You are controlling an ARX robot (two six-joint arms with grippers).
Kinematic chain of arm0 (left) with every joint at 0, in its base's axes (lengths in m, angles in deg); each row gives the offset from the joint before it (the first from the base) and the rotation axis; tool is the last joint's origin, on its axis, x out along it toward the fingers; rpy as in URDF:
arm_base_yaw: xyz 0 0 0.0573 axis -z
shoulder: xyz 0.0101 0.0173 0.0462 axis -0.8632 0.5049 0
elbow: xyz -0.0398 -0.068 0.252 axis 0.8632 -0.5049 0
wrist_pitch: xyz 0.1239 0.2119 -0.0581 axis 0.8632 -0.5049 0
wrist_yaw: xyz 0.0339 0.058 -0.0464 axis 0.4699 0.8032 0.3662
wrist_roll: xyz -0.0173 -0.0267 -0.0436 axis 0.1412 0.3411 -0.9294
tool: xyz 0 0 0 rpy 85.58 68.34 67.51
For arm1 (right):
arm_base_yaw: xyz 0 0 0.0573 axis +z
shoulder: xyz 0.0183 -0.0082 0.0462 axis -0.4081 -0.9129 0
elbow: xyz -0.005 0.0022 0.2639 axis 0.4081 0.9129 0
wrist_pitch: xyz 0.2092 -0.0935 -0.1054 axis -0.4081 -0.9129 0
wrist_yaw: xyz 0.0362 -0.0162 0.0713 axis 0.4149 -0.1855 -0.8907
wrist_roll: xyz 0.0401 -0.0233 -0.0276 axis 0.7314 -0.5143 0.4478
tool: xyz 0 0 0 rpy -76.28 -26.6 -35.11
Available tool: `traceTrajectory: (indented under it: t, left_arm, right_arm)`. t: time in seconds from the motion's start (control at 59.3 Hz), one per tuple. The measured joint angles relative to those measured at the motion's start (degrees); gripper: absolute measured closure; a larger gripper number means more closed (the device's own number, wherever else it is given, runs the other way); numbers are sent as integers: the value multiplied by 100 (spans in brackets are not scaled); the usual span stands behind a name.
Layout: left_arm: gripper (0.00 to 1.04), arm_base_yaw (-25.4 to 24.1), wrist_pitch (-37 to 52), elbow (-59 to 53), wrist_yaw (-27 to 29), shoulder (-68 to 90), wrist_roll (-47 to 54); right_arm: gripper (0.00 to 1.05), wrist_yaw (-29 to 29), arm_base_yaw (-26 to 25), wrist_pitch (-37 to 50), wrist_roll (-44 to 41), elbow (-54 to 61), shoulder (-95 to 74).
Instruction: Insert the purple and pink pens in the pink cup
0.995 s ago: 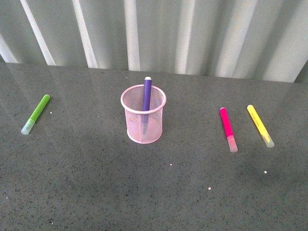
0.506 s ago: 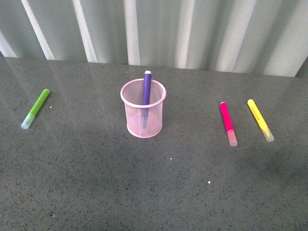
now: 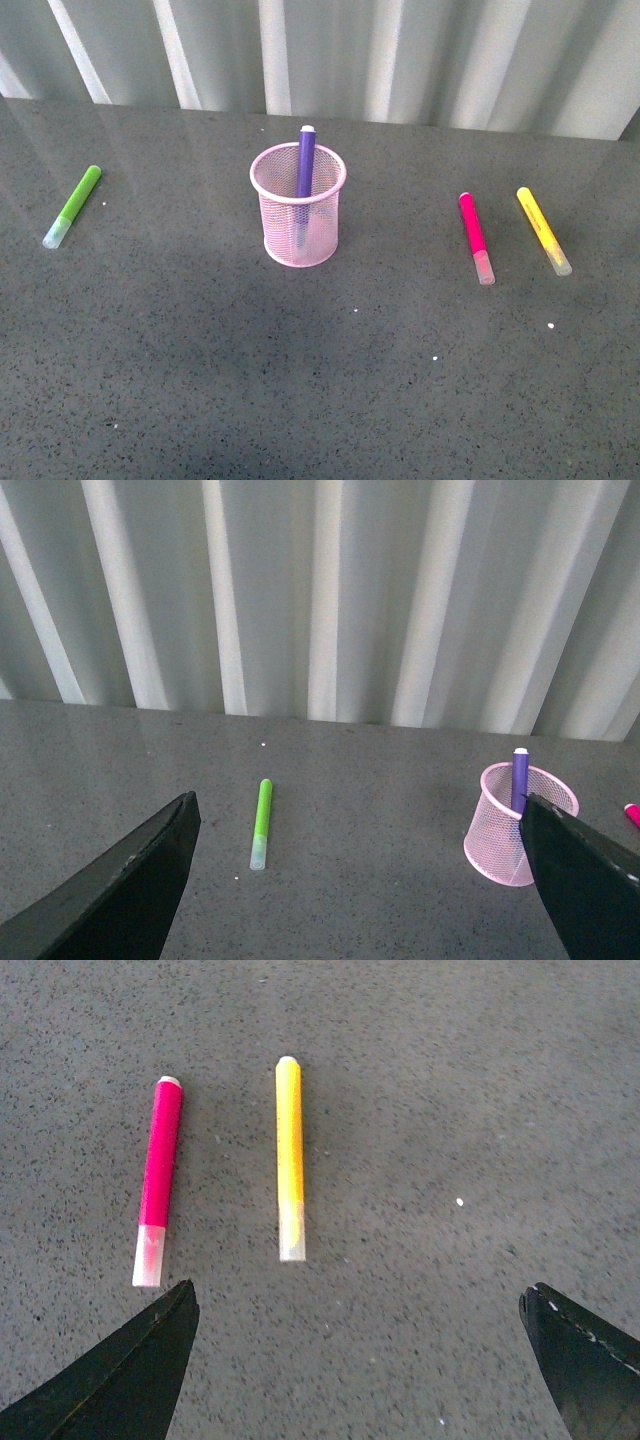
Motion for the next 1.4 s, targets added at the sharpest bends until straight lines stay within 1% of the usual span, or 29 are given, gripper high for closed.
traceTrajectory:
  t: [0.287,0.506,0.911,1.4]
  left_arm:
    - [7,0,0,0,-2,0,0]
    - [7,0,0,0,-2,0,0]
    - [7,0,0,0,-2,0,0]
    - [7,0,0,0,-2,0,0]
  right_arm:
    - [7,7,562,0,125,-1222,-1541]
    - [7,-181,778,57,254,-1843,-2328]
    - [7,-179,949,-197,444,-2942,-3257]
    - [7,-105,1047,-184,564,-3224,-3794]
